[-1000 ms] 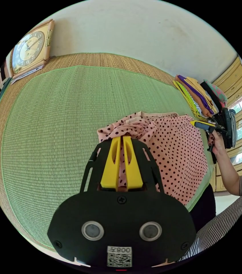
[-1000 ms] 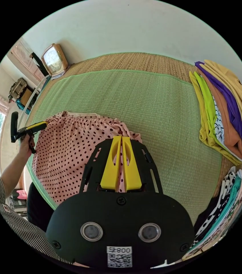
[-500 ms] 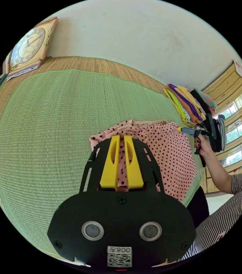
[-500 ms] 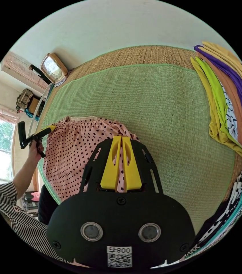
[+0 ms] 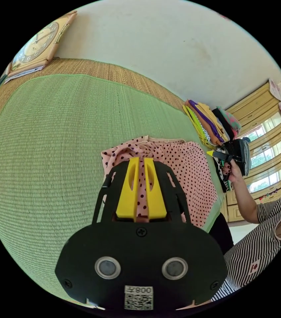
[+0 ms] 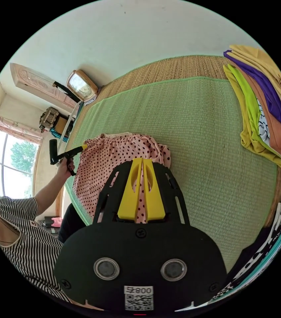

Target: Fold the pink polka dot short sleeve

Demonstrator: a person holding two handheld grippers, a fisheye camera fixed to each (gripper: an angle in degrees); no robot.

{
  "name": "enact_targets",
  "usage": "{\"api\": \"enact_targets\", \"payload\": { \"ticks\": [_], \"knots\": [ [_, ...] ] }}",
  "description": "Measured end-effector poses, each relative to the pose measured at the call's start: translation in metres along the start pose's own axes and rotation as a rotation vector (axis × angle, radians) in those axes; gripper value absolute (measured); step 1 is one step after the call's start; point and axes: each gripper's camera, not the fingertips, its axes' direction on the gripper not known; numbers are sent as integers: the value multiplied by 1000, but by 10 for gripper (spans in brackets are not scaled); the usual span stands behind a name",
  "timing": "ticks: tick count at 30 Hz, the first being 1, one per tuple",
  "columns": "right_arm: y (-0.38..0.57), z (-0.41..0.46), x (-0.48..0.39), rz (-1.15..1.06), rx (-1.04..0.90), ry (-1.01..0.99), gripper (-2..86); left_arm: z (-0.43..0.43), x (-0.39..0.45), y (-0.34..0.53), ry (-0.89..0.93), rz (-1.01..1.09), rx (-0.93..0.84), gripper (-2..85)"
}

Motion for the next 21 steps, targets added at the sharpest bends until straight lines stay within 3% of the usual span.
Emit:
{"api": "enact_targets", "payload": {
  "ticks": [2,5,8,14,21],
  "knots": [
    [-3,12,1,-9,-41,69,0,8,-8,-4,-73,-36,-23,13],
    [-7,36,11,29,-129,187,-2,4,-23,-3,24,-118,25,13],
    [2,24,9,15,-67,185,-2,-12,-20,12,56,-116,69,21],
    [60,-19,22,80,36,103,3,-44,-11,89,84,-153,75,57],
    [170,-36,52,219,48,-76,51,-41,-22,188,116,-341,-3,87]
  ]
}}
